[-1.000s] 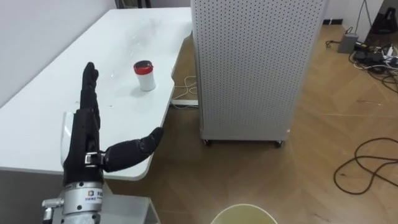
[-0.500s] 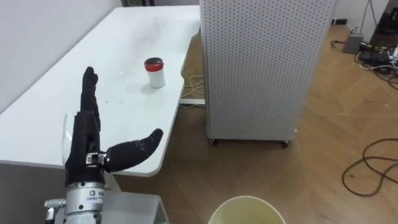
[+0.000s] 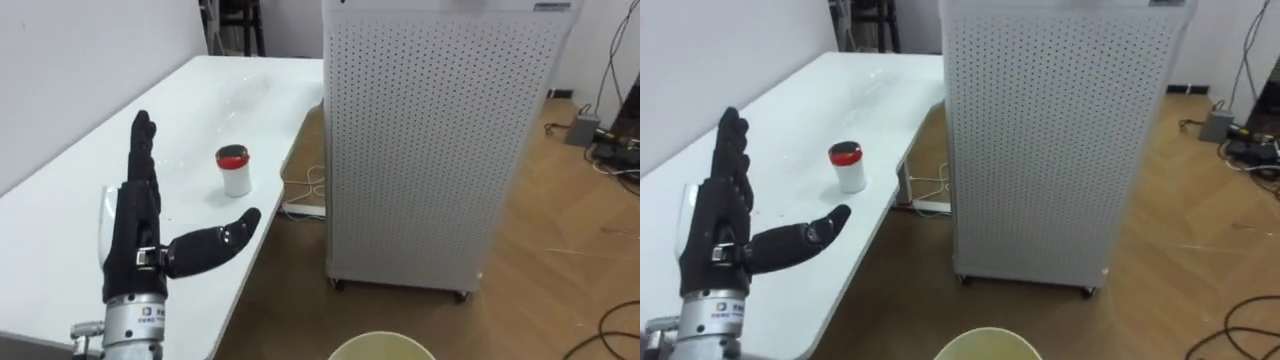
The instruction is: Pick garbage
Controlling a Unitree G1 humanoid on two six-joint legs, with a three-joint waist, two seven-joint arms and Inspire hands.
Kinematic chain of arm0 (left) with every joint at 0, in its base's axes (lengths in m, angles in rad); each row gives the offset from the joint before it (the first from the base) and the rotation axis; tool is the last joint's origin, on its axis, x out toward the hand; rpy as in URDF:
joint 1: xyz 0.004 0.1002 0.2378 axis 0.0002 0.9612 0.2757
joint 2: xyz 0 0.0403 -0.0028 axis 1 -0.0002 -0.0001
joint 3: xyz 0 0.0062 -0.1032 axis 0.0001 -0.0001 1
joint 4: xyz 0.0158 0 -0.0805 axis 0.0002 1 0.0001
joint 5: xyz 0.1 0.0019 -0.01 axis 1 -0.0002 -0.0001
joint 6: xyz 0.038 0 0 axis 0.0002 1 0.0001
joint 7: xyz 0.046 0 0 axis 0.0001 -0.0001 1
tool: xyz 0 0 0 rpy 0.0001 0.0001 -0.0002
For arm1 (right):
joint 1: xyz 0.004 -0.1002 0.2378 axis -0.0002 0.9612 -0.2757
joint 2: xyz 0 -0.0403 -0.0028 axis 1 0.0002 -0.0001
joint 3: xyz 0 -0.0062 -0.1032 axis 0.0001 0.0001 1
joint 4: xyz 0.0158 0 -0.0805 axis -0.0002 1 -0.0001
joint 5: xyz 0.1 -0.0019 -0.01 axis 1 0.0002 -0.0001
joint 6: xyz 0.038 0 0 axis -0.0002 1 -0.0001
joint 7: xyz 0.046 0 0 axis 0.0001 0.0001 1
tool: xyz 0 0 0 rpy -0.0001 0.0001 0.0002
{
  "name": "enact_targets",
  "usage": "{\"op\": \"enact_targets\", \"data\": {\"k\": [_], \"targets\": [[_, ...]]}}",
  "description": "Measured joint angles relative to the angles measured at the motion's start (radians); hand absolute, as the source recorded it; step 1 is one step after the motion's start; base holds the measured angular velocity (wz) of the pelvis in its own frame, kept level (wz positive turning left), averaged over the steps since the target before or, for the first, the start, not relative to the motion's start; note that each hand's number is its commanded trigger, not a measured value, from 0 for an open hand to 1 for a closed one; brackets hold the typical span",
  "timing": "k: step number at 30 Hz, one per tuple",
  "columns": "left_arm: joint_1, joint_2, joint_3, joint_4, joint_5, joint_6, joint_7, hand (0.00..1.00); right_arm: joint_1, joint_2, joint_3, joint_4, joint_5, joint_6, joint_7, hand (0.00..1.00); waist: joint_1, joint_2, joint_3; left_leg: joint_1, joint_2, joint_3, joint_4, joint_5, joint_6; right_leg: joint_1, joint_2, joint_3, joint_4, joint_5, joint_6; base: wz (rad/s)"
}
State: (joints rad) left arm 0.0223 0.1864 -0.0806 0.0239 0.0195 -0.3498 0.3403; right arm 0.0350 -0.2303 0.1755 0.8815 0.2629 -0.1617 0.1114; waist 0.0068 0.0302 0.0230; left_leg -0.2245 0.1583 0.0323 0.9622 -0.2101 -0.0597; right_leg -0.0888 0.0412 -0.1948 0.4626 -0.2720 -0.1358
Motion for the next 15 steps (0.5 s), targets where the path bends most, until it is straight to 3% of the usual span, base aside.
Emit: {"op": "enact_targets", "data": {"k": [1,2,3,4,5,6,7,8,11,15], "targets": [[0.000,0.000,0.000,0.000,-0.011,0.000,0.004,0.00,0.002,0.004,0.001,0.000,0.001,0.001,-0.007,1.00,-0.003,-0.004,0.0021,-0.018,-0.007,0.011,-0.096,-0.025,-0.006,0.019,-0.009,-0.007,-0.022,0.000,0.000,0.14],[0.003,0.001,0.000,0.000,-0.013,0.000,0.008,0.00,0.003,0.003,0.001,0.000,0.003,0.002,-0.021,1.00,-0.002,-0.014,0.0034,-0.019,-0.017,0.017,-0.225,-0.025,-0.010,0.034,-0.015,-0.008,-0.043,0.000,0.001,0.16],[0.005,0.001,0.000,0.000,-0.010,0.000,0.012,0.00,0.003,0.001,-0.001,0.000,0.005,0.002,-0.025,1.00,-0.002,-0.016,0.0022,-0.018,-0.017,0.022,-0.293,-0.021,-0.015,0.045,-0.015,-0.013,-0.058,0.000,0.004,0.19],[0.005,0.001,0.000,0.000,-0.007,0.000,0.015,0.00,0.003,-0.002,-0.002,0.000,0.007,0.002,-0.028,1.00,-0.008,-0.016,-0.0002,-0.015,-0.017,0.022,-0.409,-0.011,-0.017,0.064,-0.013,-0.026,-0.080,-0.002,0.008,0.21],[0.005,0.000,0.000,-0.001,-0.006,0.000,0.015,0.00,0.003,-0.003,-0.003,-0.002,0.006,0.002,-0.029,1.00,-0.006,-0.016,-0.0022,-0.005,-0.019,0.022,-0.492,0.023,-0.023,0.076,-0.011,-0.028,-0.091,-0.007,0.017,0.17],[0.005,0.001,0.000,-0.001,-0.007,0.000,0.016,0.00,0.003,-0.002,-0.003,-0.003,0.006,0.002,-0.030,1.00,-0.004,-0.018,-0.0024,-0.003,-0.028,0.022,-0.506,0.051,-0.019,0.082,-0.012,-0.028,-0.096,-0.010,0.022,0.04],[0.012,0.003,0.000,-0.001,-0.007,0.001,0.019,0.00,0.006,0.001,-0.002,-0.004,0.000,0.002,-0.029,1.00,-0.004,-0.027,-0.0090,0.015,-0.043,0.022,-0.523,0.058,-0.013,0.097,-0.025,-0.030,-0.112,-0.014,0.032,0.09],[0.014,0.003,0.000,-0.001,-0.007,0.001,0.019,0.00,0.007,0.000,-0.005,-0.004,-0.010,0.002,-0.027,1.00,-0.006,-0.033,-0.0093,0.036,-0.068,0.020,-0.549,0.062,-0.007,0.109,-0.038,-0.031,-0.131,-0.016,0.044,0.11],[0.014,0.004,0.000,-0.001,-0.009,0.001,0.002,0.00,0.009,0.000,-0.012,-0.005,-0.033,0.002,-0.018,1.00,-0.008,-0.040,-0.0133,0.075,-0.103,0.023,-0.595,0.065,-0.001,0.143,-0.068,-0.043,-0.154,-0.024,0.064,0.15],[0.015,0.005,0.001,-0.003,-0.011,0.001,-0.029,0.00,0.010,0.002,-0.011,-0.017,-0.032,0.002,0.004,1.00,0.004,-0.042,-0.0160,0.097,-0.117,0.023,-0.627,0.065,0.000,0.163,-0.078,-0.057,-0.176,-0.024,0.073,0.07]]}}
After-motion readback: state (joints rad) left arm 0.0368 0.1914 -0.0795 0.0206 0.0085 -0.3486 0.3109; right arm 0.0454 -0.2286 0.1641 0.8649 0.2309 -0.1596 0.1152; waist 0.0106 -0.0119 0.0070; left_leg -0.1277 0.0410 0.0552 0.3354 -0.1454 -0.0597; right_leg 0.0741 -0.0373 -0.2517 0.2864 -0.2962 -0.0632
